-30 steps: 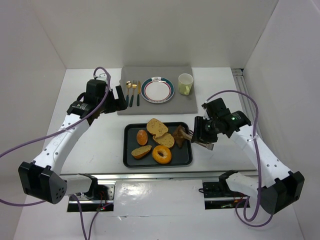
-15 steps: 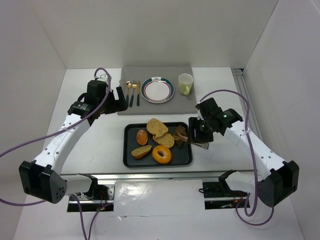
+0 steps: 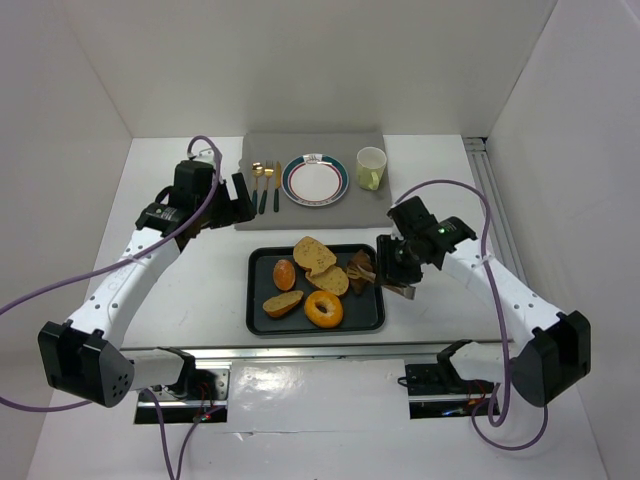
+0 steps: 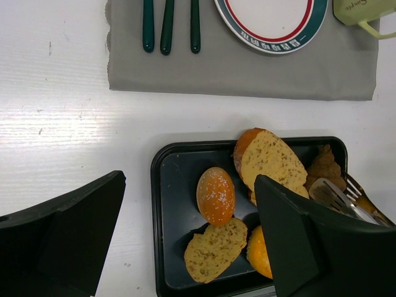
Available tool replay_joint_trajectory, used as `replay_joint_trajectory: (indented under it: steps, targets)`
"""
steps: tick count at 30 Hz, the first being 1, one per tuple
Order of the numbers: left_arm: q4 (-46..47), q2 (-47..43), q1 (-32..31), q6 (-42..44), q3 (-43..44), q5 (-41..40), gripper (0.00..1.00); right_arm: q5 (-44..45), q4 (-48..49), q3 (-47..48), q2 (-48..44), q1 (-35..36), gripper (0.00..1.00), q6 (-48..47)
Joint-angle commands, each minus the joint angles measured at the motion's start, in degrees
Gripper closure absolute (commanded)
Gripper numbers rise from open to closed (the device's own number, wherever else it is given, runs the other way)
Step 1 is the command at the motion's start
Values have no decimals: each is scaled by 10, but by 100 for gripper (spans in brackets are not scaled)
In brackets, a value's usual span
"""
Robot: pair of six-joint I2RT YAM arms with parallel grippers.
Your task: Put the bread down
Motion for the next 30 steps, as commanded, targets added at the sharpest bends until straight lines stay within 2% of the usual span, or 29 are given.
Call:
replay_joint_trajectory:
  steps: [1,6,10,17,22,28,30]
  targets:
    - [20,-1,3,-5,0,8,1,22,23,54,-16,5,58,3]
    - [20,-6,3,-5,5,8,1,28,2,120,-21,28,59,23]
    - [15,-6,3,0,23,-5,1,47,2,173,9,48,59,23]
    - [-30,-1,9,-23,47,-60,1,135,151,290,146,70,59,-13]
    - [-37,-7,21,-24,54,-34,1,203,235,349,291,70,59,-48]
    - [-51,-24,21,-23,38,-33,1,203,268,413,408,58,58,-55]
    - [-51,-24,21,-23,26,-33,1,203,290,405,416,58,56,-61]
